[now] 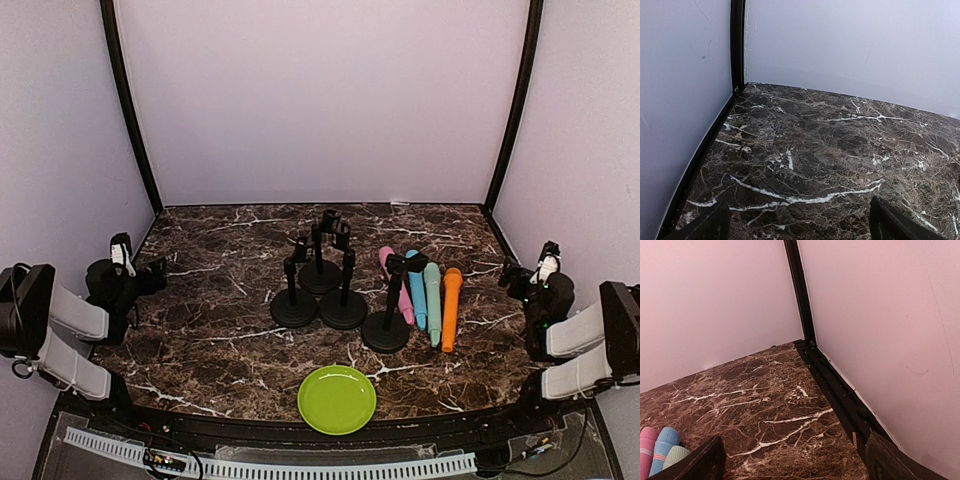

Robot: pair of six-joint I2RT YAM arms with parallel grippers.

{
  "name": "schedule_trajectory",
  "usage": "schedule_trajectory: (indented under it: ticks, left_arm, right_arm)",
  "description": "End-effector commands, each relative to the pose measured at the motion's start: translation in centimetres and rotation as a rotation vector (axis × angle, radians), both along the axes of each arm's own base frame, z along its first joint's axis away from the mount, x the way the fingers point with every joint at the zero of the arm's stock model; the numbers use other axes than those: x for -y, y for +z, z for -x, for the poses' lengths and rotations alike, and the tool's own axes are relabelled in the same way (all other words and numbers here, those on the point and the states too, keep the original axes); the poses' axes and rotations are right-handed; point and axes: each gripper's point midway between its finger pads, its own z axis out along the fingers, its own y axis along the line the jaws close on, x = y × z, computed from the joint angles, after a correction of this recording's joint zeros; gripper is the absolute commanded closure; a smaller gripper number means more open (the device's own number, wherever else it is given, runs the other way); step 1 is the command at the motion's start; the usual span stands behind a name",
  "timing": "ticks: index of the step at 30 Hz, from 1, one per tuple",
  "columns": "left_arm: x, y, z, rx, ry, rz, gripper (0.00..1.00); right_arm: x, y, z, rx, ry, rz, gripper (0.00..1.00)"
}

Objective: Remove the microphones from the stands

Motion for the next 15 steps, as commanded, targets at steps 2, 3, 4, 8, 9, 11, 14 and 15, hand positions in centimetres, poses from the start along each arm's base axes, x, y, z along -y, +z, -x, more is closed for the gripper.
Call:
schedule_trajectory:
  ticks: [2,3,4,8,9,11,14,15]
  left_arm:
    - [-1.5,2.4,-0.5,0.081,0.075,-0.032,0.01]
    - [-1.6,2.4,-0.5,0.081,0.078,-0.032,0.01]
    - [-1.6,2.5,-0.5,0.082,0.081,-0.033,0.01]
    - [-2.0,2.3,-0.6,0.077,0.101,-0.032,0.01]
    - [-2.0,2.4,-0.6,0.078,0.105,-0.03,0.01]
    - [-2.2,2.4,-0.5,0.08,0.114,-0.028,0.01]
    - [-2.0,2.4,-0.4,0.09,0.106,-0.032,0.01]
    - [-2.0,2.7,-0.3,0.107,0.103,-0.034,0.01]
  right_arm:
    - [0.4,4.0,0.3,0.166,-0.039,0.071,0.01]
    - [0.3,3.9,0.4,0.168,-0.043,0.075,0.01]
    - [0.2,4.1,0.5,0.178,-0.042,0.081,0.01]
    - [-0.3,3.9,0.2,0.182,-0.021,0.09,0.01]
    - [-0.5,3.9,0.0,0.182,-0.015,0.097,0.01]
    - [-0.8,3.8,-0.3,0.179,-0.009,0.107,0.01]
    - [-1.1,3.7,-0.5,0.173,-0.006,0.115,0.01]
    - [-1.0,3.7,-0.5,0.173,-0.007,0.116,0.01]
